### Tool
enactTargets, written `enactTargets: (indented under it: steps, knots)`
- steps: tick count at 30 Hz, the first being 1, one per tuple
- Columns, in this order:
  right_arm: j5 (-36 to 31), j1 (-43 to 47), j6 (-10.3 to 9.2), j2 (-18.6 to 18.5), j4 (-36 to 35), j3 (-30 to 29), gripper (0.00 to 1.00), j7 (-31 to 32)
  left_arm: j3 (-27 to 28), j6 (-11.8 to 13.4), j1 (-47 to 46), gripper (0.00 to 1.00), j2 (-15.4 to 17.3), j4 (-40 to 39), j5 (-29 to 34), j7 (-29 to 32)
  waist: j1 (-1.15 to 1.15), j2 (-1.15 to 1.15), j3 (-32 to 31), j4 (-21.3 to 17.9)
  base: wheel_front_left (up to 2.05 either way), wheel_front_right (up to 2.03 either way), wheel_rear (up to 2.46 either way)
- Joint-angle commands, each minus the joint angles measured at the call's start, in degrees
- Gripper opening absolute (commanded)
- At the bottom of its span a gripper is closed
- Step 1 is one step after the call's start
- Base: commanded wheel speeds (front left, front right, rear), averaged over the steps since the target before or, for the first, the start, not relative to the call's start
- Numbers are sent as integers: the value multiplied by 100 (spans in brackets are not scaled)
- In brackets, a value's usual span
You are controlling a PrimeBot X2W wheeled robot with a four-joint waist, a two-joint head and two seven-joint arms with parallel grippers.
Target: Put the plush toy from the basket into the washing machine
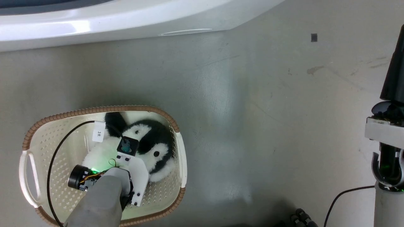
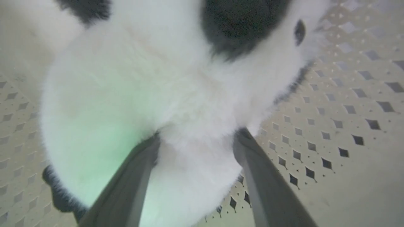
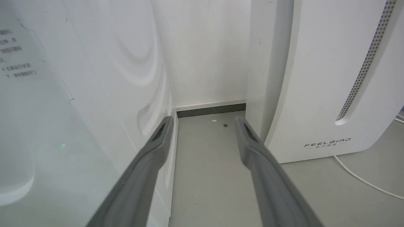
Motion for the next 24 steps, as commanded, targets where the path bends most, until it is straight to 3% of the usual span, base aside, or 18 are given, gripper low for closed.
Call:
enactTargets:
  steps: [1, 4, 7, 17, 24]
  knots:
    - [11, -117, -4, -3, -49, -10, 100, -30, -42, 58, -2, 100, 53, 97, -2, -71, -1, 0, -28, 2, 0, 0, 0]
    - [3, -102, -4, -3, -44, -3, 100, -30, -89, 72, 18, 100, 51, 97, 5, -140, -1, 0, -80, 2, 0, 0, 0]
    - [2, -82, -4, -3, -41, 0, 100, -30, -114, 42, 41, 0, 48, 97, -19, -148, -1, 0, -128, 3, 0, 0, 0]
    - [-18, -10, -4, -3, 6, -26, 100, -30, -175, -35, 121, 0, 30, 97, -102, -182, -1, 0, -363, 27, 0, 0, 0]
    - [-45, 130, -4, -3, 81, -25, 100, -30, -260, -144, 205, 0, -93, 97, -149, -538, -1, 0, -795, 119, 0, 0, 0]
